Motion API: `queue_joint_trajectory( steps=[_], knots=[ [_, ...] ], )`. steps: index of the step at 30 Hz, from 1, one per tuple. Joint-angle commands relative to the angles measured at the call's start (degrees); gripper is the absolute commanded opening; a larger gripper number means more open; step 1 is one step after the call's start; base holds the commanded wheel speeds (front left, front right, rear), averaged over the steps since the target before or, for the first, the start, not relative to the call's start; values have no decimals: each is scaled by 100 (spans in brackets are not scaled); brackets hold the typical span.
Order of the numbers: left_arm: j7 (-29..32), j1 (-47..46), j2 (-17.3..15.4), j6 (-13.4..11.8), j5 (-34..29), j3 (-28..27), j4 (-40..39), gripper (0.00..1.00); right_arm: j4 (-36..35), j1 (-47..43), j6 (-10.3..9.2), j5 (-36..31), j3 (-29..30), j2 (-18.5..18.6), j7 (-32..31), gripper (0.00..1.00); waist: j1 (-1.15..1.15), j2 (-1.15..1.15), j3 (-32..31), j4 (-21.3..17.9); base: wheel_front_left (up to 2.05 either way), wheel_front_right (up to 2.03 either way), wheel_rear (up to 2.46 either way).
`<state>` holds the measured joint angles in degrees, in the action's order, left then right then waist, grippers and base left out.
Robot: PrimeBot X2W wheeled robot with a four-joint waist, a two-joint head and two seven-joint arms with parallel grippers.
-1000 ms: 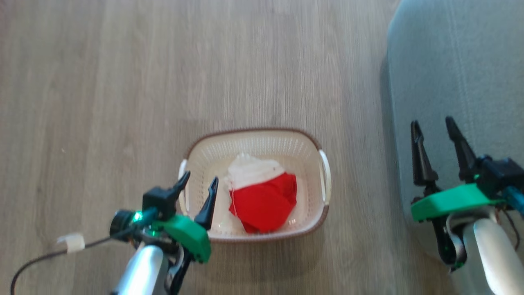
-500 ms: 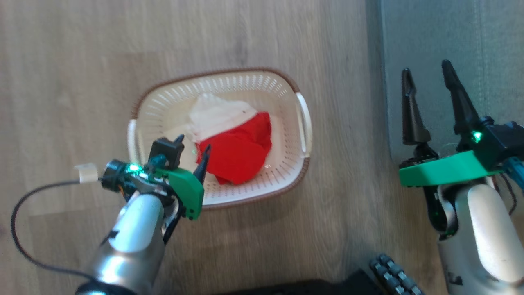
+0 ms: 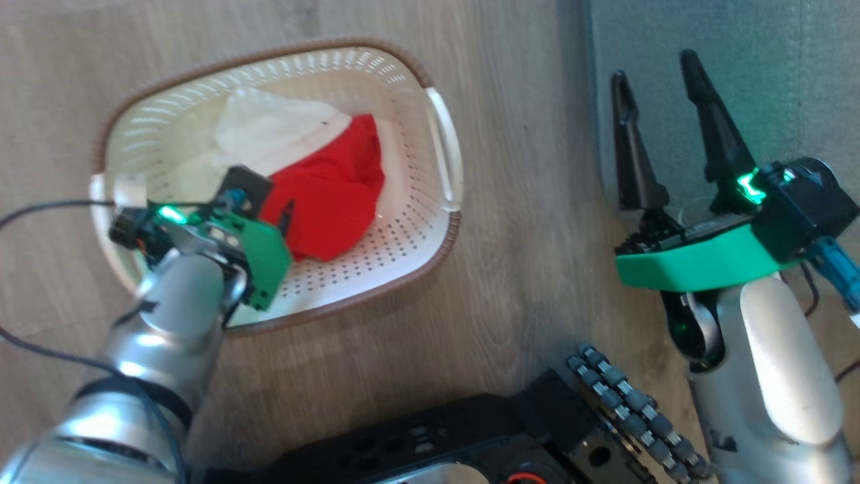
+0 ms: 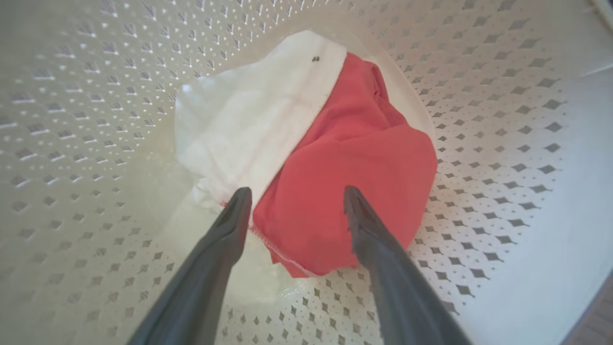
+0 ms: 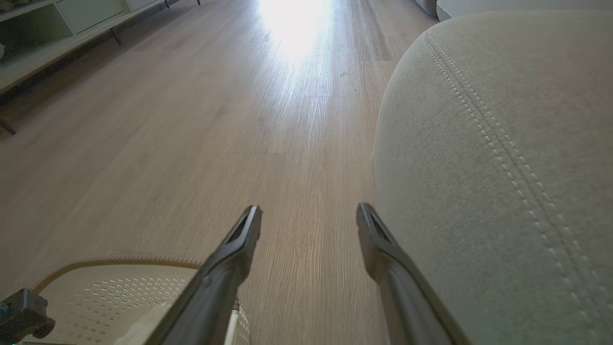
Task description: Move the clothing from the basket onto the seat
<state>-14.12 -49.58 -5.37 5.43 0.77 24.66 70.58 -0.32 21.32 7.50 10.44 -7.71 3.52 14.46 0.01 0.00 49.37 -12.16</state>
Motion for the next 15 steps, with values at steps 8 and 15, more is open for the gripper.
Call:
queue_joint_trajectory(
  steps=[8,15],
  knots=[
    [315,-387,-389,59,-243,241,224,100,-440,90,-1,759,-470,-63,54,100,-1,0,611,-625,0,0,0],
    [1088,-563,-567,-15,-435,511,308,100,-692,60,-1,805,-658,-64,54,100,-1,0,709,-845,0,0,0]
  ],
)
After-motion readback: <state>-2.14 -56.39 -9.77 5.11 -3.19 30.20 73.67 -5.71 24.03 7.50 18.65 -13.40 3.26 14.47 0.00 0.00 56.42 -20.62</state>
